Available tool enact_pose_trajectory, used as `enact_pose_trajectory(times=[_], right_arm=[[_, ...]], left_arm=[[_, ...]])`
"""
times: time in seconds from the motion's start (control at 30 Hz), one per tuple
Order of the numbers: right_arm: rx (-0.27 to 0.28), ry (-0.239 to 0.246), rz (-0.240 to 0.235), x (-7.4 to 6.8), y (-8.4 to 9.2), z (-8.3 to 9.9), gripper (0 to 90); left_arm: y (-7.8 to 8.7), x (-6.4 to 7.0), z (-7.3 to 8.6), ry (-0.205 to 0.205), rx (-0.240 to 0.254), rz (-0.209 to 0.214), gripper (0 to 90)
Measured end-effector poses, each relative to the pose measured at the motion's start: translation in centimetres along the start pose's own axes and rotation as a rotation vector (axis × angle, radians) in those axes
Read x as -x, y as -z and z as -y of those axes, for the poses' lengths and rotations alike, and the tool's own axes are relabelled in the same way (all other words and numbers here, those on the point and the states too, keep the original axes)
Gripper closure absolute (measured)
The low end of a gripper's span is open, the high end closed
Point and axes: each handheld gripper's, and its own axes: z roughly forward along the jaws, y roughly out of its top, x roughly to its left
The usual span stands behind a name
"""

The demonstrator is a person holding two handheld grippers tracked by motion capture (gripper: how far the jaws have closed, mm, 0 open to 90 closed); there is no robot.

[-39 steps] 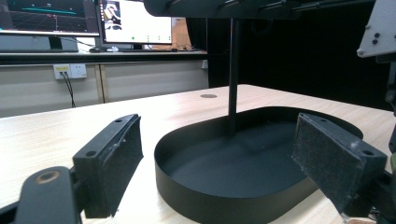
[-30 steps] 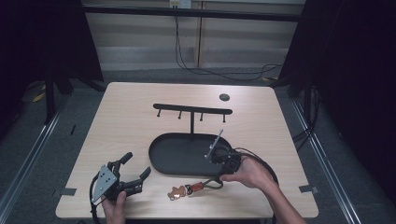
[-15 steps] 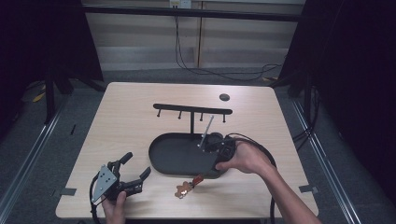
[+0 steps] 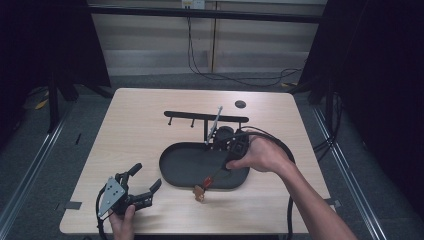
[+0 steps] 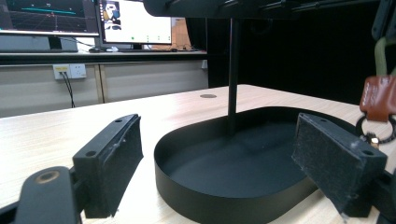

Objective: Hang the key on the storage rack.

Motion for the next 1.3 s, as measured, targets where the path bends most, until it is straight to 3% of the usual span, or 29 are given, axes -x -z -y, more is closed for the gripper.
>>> enact_pose_trajectory(times=[0.2,0.4,0.7,1.3], right_arm=[[-0.001,0.036,0.020,-0.2,1.4,-1.0,85.9],[-0.016,0.038,0.046,0.1,2.4,-1.9,85.9],[-0.020,0.064,0.044,0.9,3.7,-3.3,86.2],[-0.010,0.013,0.057,4.3,4.8,-5.3,86.2]], left_arm=[[0.0,0.0,0.0,0.000,0.000,0.000,15.6],[0.0,0.0,0.0,0.000,0.000,0.001,15.7],[0.0,0.0,0.0,-0.001,-0.003,0.001,15.7],[0.0,0.0,0.0,0.000,-0.005,0.004,15.7]])
